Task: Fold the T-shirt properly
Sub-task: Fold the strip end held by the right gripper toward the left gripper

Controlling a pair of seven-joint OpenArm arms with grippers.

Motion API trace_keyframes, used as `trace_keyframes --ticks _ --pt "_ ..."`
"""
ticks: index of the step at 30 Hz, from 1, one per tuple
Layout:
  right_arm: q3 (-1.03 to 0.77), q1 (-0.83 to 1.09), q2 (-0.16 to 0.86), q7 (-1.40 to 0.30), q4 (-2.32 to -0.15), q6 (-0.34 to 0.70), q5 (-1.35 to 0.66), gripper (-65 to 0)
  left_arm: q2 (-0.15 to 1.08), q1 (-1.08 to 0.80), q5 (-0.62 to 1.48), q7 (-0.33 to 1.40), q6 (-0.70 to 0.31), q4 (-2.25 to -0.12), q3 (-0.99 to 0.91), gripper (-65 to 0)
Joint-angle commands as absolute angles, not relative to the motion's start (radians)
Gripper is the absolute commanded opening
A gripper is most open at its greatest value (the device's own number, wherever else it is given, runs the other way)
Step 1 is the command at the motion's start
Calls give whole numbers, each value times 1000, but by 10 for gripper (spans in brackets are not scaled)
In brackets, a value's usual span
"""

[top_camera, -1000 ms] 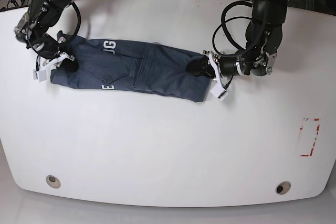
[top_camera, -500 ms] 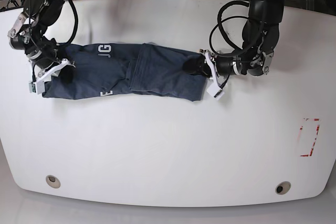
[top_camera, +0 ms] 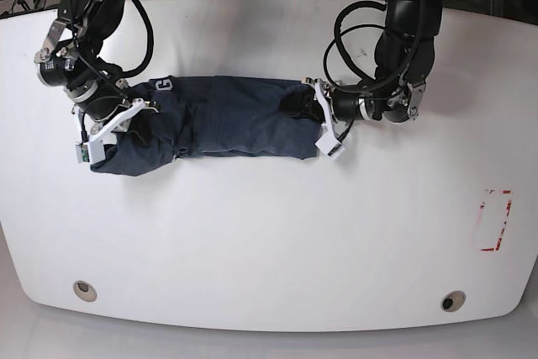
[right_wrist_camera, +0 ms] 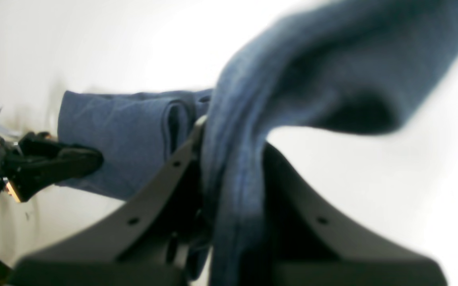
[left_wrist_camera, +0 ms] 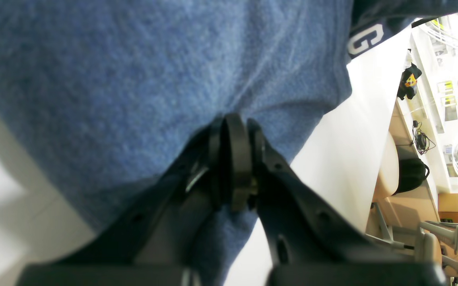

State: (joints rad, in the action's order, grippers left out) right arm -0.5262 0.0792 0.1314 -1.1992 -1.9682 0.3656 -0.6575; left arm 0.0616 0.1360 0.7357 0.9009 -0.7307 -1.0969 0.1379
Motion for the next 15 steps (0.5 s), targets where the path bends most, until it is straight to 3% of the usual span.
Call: trace_keyframes --ticks 1,15 --pt "-469 68 148 -1179 -1986 364 -671 -650 22 119 688 986 -698 -1082 148 -639" --pt "-289 62 67 -1173 -1988 361 -650 -650 -24 127 690 987 -698 -1084 147 -639"
